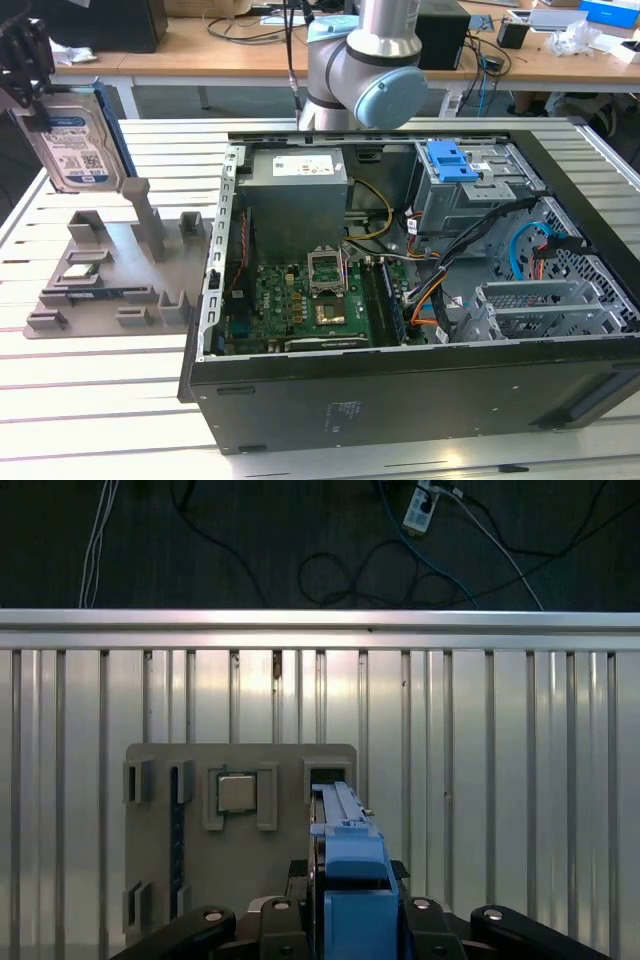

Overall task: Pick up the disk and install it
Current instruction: 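Pick up the disk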

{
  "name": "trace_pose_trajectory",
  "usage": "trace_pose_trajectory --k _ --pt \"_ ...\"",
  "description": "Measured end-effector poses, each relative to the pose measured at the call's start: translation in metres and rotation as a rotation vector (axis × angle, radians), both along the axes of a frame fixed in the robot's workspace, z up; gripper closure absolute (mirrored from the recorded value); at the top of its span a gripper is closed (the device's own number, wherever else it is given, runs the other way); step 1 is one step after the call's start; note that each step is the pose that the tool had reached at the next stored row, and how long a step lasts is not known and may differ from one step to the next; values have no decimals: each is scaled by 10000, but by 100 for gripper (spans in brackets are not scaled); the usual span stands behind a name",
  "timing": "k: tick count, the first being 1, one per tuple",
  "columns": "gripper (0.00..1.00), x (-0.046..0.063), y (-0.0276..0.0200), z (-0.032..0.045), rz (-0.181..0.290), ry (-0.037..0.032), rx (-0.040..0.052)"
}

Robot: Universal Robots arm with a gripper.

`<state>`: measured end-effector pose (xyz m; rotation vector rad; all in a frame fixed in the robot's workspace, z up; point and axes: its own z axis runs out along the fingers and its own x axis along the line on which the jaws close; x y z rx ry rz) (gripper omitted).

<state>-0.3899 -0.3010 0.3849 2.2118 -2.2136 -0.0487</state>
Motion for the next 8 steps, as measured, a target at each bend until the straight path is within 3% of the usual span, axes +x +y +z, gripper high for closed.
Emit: trace_pose_trajectory --k 8 --pt "63 0 0 316 0 0 1"
